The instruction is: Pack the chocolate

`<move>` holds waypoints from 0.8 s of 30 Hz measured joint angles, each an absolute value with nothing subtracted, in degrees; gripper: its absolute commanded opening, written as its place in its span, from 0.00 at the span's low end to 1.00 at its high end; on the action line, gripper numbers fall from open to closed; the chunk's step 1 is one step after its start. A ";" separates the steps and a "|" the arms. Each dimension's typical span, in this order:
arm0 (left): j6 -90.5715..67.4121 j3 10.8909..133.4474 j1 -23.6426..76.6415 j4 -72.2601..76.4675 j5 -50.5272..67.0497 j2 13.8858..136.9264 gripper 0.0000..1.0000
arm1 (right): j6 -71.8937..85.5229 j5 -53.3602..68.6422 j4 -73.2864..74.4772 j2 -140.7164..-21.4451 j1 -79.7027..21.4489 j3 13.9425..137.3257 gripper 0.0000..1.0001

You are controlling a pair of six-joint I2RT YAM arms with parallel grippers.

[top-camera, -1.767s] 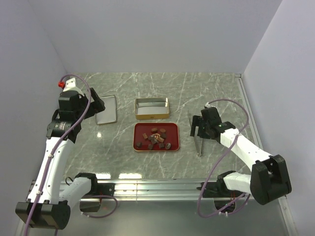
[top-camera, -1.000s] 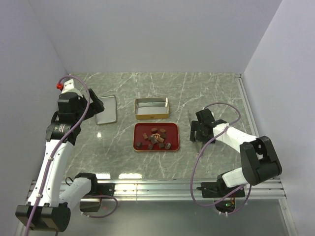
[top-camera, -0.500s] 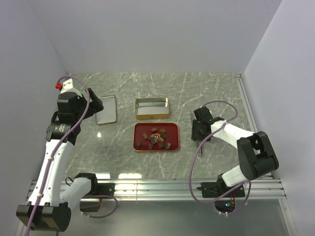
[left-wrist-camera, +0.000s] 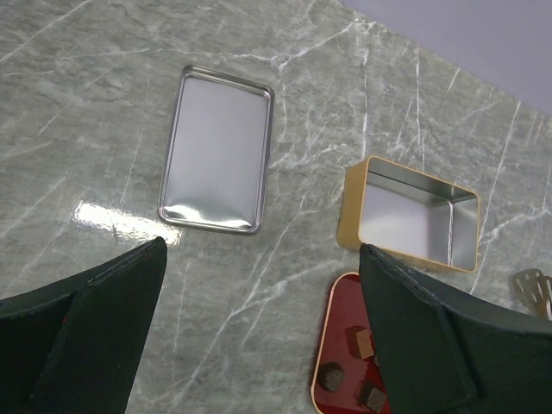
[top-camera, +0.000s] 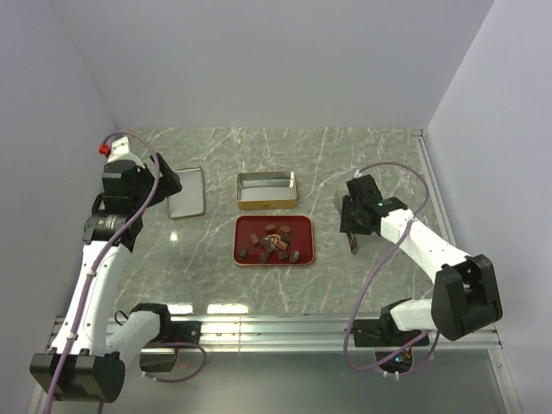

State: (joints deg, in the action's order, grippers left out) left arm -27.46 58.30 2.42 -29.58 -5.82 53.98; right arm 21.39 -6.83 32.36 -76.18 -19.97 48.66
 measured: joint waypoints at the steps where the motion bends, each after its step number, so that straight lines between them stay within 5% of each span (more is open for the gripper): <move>1: -27.22 58.30 2.37 -29.56 -5.82 54.02 1.00 | 21.39 -6.81 32.84 -75.99 -19.99 49.50 0.46; 24: -26.39 58.30 2.20 -29.58 -5.87 53.67 0.99 | 21.30 -3.84 46.15 -70.65 -21.15 62.33 0.44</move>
State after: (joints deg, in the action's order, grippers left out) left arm -26.39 58.30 2.20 -29.58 -5.87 53.67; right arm 21.30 -3.84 46.15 -70.65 -21.15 62.33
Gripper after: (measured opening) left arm 0.995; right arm 0.443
